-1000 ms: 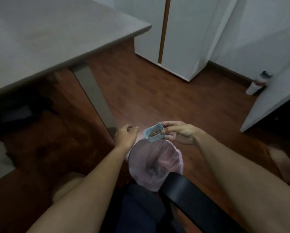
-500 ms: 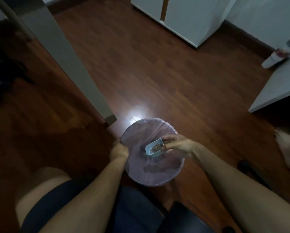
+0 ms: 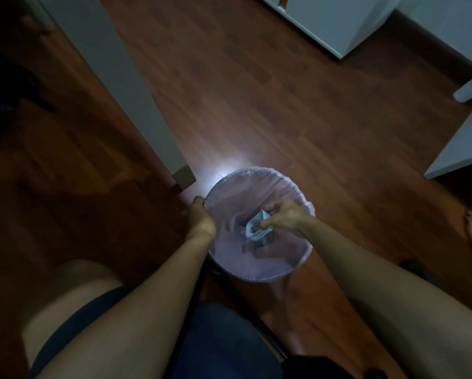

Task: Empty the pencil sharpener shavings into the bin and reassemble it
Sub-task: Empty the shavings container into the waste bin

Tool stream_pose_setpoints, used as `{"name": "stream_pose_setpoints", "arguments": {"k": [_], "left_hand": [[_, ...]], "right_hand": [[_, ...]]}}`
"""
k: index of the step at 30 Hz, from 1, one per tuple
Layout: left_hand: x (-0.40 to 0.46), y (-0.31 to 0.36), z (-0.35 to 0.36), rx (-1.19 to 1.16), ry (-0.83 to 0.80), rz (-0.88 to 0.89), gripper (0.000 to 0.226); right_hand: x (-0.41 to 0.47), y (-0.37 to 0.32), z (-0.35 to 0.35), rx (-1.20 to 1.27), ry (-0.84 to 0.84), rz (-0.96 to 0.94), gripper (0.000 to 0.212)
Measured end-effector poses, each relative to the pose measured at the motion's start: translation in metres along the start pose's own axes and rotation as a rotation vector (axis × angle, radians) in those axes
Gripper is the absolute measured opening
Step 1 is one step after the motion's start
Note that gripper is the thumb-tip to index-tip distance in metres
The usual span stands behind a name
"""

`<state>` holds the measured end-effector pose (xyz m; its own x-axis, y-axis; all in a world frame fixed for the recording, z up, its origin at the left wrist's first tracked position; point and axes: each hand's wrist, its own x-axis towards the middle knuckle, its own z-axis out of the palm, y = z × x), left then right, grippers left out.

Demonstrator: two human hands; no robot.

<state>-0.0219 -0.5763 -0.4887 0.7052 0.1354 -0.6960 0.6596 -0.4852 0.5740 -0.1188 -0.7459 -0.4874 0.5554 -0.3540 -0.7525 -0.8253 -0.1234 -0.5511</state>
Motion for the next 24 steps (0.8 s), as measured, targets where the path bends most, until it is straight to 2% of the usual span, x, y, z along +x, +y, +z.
{"name": "stream_pose_setpoints", "arguments": {"k": [2,4,10,15,24], "left_hand": [[0.003,0.002,0.001,-0.03,0.028,-0.016,0.041],[0.005,0.005,0.0,0.043,0.033,0.058,0.033],[0.01,0.004,-0.002,0.287,0.012,0.253,0.034],[0.015,0.003,-0.002,0.363,0.018,0.299,0.03],[0.02,0.001,0.003,0.384,0.028,0.314,0.032]], "right_hand": [[0.007,-0.004,0.001,-0.114,0.06,-0.012,0.038],[0.014,-0.009,0.004,-0.216,0.098,-0.013,0.041],[0.025,-0.026,0.018,-0.475,0.241,0.025,0.066],[0.028,-0.036,0.026,-0.503,0.273,0.037,0.058],[0.032,-0.034,0.027,-0.487,0.294,0.022,0.062]]}}
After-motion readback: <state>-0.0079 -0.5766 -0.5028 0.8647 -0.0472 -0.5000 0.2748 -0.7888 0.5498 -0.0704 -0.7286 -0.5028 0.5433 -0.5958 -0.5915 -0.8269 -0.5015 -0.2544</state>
